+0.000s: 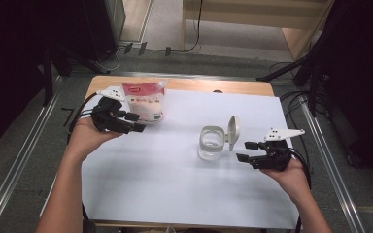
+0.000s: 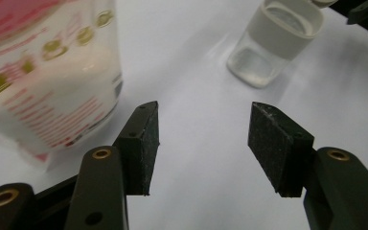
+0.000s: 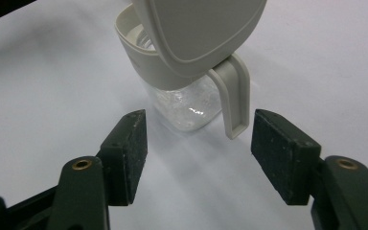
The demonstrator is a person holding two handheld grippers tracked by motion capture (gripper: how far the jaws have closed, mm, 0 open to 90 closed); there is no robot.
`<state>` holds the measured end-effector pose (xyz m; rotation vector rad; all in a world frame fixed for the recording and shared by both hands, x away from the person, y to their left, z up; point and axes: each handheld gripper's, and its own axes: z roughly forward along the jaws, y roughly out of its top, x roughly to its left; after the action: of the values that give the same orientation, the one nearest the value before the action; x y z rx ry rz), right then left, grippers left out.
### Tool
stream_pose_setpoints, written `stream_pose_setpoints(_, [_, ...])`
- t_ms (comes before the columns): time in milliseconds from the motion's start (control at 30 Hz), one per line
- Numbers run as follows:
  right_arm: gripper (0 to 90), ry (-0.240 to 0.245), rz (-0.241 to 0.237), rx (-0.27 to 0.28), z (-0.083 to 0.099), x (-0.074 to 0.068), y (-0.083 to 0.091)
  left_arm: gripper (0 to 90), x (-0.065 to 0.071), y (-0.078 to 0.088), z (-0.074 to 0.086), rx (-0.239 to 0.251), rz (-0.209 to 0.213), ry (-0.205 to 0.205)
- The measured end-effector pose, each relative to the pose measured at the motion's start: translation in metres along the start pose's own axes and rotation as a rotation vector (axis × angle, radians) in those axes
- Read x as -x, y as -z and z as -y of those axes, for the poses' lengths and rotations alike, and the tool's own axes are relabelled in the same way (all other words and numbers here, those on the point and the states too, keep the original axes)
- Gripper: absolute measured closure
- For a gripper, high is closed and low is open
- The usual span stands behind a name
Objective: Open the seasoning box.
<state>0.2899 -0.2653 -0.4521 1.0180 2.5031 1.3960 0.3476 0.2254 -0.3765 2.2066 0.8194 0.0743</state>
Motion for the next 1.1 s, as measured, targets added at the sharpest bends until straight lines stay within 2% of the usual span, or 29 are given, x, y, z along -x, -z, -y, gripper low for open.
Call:
stream_pose_setpoints(167, [35.6, -0.005, 0.0, 0.0, 0.0, 0.0, -0.001, 43.5, -0.009, 0.009, 0.004, 0.022, -0.008, 0.018])
stream_pose_setpoints(200, [35.7, -0.006, -0.002, 0.002, 0.0, 0.001, 0.0, 42.9, -0.015, 0.012, 0.005, 0.045, -0.009, 0.041])
stream_pose_setpoints(333, [35.8, -0.019, -0.001, -0.002, 0.0, 0.002, 0.0, 43.0, -0.024, 0.016, 0.005, 0.043, -0.023, 0.068])
stream_pose_setpoints(367, [35.8, -0.024, 0.003, -0.006, 0.001, 0.002, -0.001, 43.1, -0.029, 0.019, 0.006, 0.037, -0.045, 0.062])
stream_pose_setpoints(533, [35.8, -0.016, 0.003, -0.01, 0.002, 0.001, -0.001, 43.0, -0.041, 0.025, 0.006, 0.055, -0.041, 0.085])
stream_pose_setpoints(600, [35.9, -0.025, 0.011, -0.016, 0.004, 0.0, 0.0, 42.8, -0.049, 0.024, 0.004, 0.034, -0.055, 0.096])
stream_pose_setpoints(767, [35.9, -0.031, 0.022, -0.013, 0.006, -0.001, 0.003, 40.1, -0.056, 0.022, 0.0, 0.013, -0.073, 0.097])
stream_pose_setpoints(867, [36.1, -0.042, 0.033, -0.017, 0.009, 0.0, 0.005, 39.6, -0.063, 0.021, -0.005, 0.031, -0.071, 0.107])
stream_pose_setpoints(967, [36.2, -0.047, 0.037, -0.019, 0.011, -0.001, 0.006, 39.4, -0.068, 0.022, -0.006, 0.028, -0.077, 0.116])
stream_pose_setpoints(1000, [36.2, -0.049, 0.04, -0.016, 0.012, -0.001, 0.007, 39.3, -0.07, 0.022, -0.007, 0.039, -0.064, 0.122])
stream_pose_setpoints(1033, [36.3, -0.047, 0.041, -0.021, 0.014, -0.002, 0.008, 39.0, -0.072, 0.024, -0.009, 0.059, -0.063, 0.113])
stream_pose_setpoints(1100, [36.2, -0.05, 0.041, -0.028, 0.015, -0.002, 0.008, 38.6, -0.074, 0.025, -0.013, 0.063, -0.06, 0.107])
